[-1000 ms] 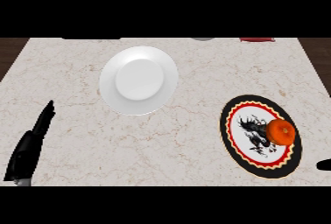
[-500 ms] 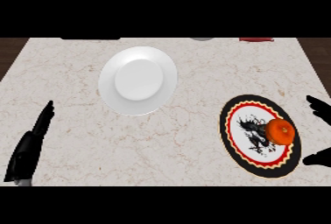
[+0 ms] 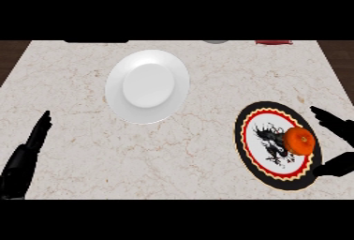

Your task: Pick the squash from the plate and place it in the plate

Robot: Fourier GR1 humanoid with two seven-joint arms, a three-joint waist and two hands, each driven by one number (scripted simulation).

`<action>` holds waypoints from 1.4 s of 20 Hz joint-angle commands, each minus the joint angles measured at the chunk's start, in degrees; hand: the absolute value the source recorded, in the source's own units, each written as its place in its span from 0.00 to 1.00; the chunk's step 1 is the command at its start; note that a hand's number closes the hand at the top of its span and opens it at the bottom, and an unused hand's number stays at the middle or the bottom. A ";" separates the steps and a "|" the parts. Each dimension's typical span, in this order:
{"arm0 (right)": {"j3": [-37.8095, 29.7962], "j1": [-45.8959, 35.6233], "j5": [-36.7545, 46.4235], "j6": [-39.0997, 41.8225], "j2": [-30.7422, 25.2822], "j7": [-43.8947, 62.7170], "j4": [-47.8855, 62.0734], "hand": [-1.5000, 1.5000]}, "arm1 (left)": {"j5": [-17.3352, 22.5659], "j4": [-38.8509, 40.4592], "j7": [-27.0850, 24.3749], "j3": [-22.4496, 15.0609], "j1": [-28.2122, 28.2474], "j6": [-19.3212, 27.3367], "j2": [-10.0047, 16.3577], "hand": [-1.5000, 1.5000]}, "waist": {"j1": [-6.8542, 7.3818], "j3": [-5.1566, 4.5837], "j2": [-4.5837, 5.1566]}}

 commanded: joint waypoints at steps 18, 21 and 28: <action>-3.11 -3.54 11.58 -2.37 11.47 -7.02 5.42 1.00 | -3.98 -2.46 0.29 5.50 1.32 -5.22 -4.33 0.50 | -0.17 -0.02 -0.06; -1.89 -5.27 16.30 -6.48 11.77 -4.22 6.72 1.00 | -6.04 -0.60 0.46 4.25 -0.74 -4.27 -5.63 0.50 | -0.20 -0.03 -0.03; 10.06 -11.79 38.86 -25.20 18.32 20.25 5.54 1.00 | -5.84 -0.69 1.73 3.84 -2.53 -3.89 -5.67 0.50 | 0.66 -0.11 -0.01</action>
